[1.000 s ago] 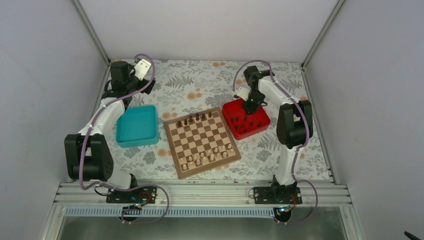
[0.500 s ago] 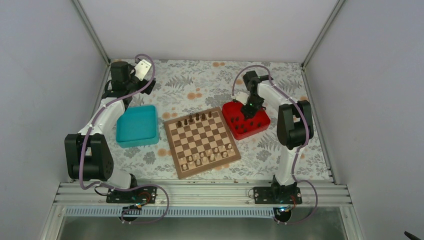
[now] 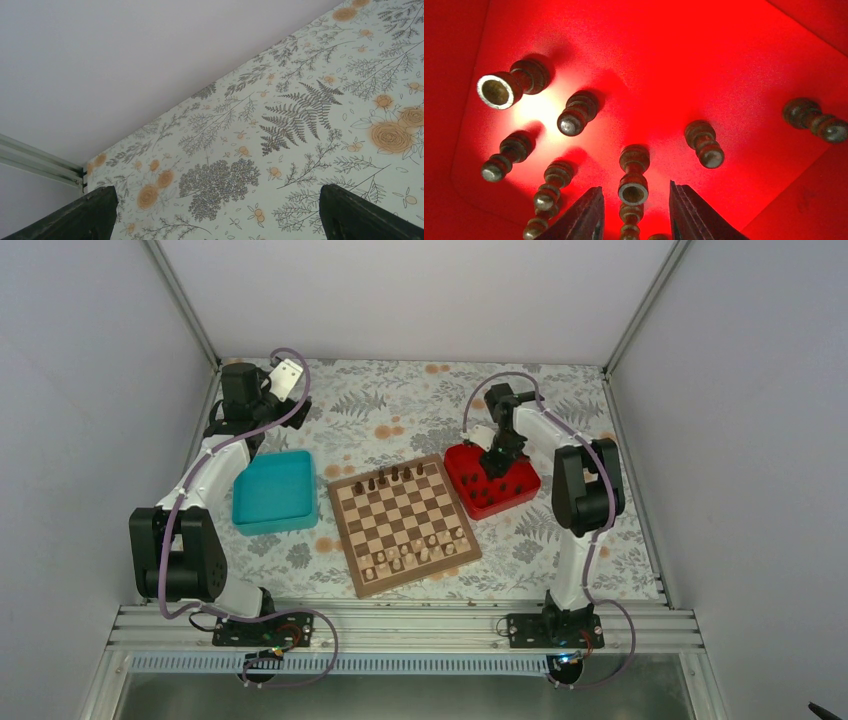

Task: Set up the chess pieces on the board
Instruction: Pick up the chess piece from the storage box, then place the chess piece on the chessboard.

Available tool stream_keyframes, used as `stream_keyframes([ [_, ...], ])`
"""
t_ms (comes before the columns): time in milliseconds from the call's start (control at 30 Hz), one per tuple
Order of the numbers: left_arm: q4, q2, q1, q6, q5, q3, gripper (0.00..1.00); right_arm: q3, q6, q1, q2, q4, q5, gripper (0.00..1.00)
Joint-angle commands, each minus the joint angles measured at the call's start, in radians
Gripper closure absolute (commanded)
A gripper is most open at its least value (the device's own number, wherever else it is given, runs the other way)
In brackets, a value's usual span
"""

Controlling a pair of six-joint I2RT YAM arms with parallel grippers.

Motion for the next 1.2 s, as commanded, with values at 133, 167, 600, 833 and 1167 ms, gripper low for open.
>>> stream_keyframes([
  [133, 0.002, 0.013, -0.004, 0.004, 0.008, 0.012, 0.0, 0.019, 0.008, 0.0, 0.044, 0.011, -0.028, 0.68],
  [167, 0.002, 0.013, -0.004, 0.005, 0.007, 0.012, 0.0, 0.019, 0.01, 0.0, 0.046, 0.014, -0.028, 0.69],
  [600, 0.001, 0.007, -0.004, 0.005, 0.007, 0.012, 0.0, 0.033, 0.01, 0.001, 0.013, -0.001, -0.023, 0.89],
  [833, 0.0, 0.005, -0.004, 0.003, 0.01, 0.014, 0.0, 0.122, 0.02, 0.026, -0.036, -0.082, 0.008, 0.91],
  [1167, 0.002, -0.009, -0.003, 0.005, 0.004, 0.012, 0.0, 0.37, 0.04, 0.171, -0.008, -0.188, 0.071, 0.91],
])
